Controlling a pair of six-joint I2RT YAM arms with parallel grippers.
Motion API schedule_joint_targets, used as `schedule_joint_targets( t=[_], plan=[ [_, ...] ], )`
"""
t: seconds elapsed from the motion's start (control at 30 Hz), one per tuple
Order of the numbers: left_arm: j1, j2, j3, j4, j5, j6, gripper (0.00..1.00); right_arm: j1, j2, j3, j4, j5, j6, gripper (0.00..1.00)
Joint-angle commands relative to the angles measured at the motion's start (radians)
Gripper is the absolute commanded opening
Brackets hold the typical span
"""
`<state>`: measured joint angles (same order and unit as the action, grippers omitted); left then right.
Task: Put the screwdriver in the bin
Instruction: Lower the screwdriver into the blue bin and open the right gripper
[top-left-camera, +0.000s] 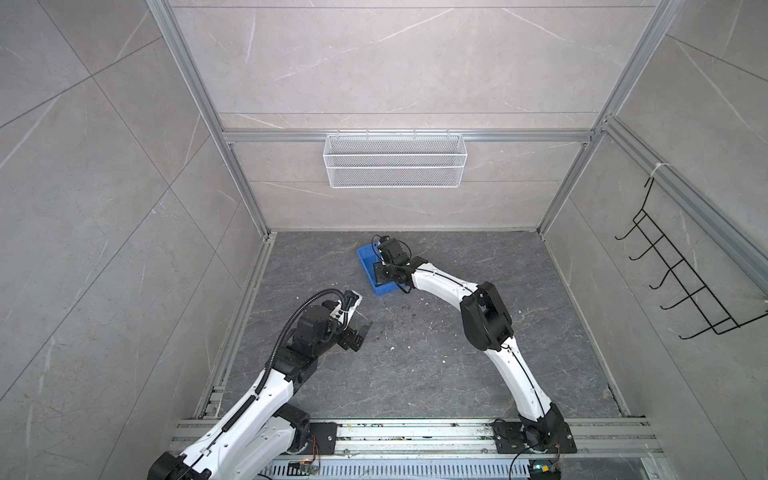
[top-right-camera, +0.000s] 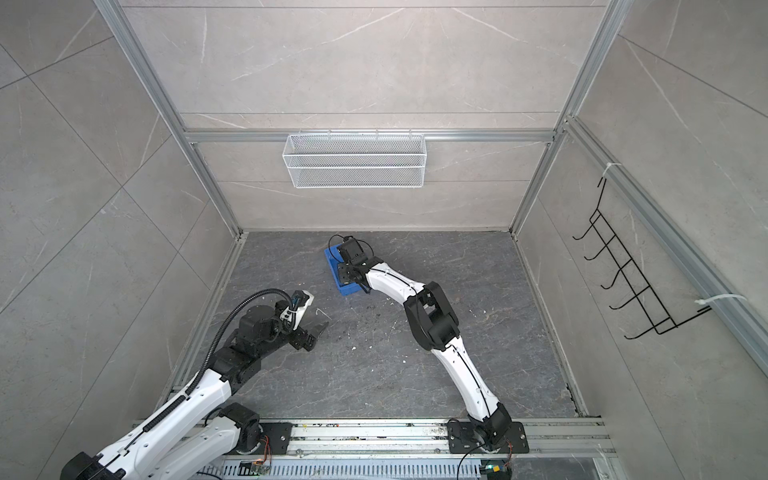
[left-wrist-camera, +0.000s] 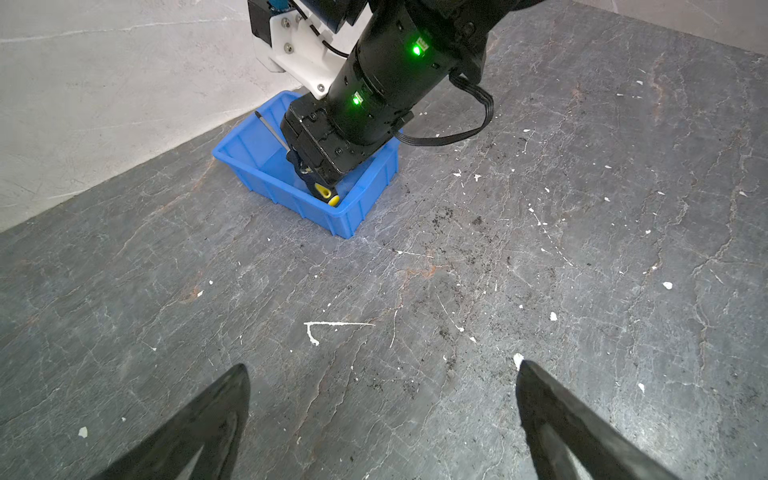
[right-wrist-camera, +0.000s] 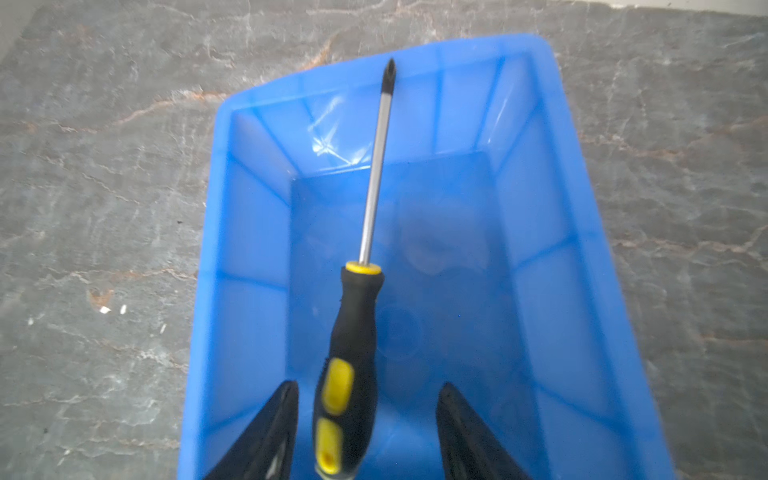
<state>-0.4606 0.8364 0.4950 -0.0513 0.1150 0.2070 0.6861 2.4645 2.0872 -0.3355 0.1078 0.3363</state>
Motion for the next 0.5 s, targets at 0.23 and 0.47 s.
schedule_joint_targets(
  t=[0.23,0.47],
  plan=[
    [-0.004,-0.008,0.037,0.025,-0.019,-0.044,1.00,0.007,-0.288,-0.235,0.182,0.035,-0.020,0.75],
    [-0.005,0.009,0.052,0.076,-0.167,-0.146,1.00,0.003,-0.536,-0.550,0.380,0.097,-0.066,0.90]
  ],
)
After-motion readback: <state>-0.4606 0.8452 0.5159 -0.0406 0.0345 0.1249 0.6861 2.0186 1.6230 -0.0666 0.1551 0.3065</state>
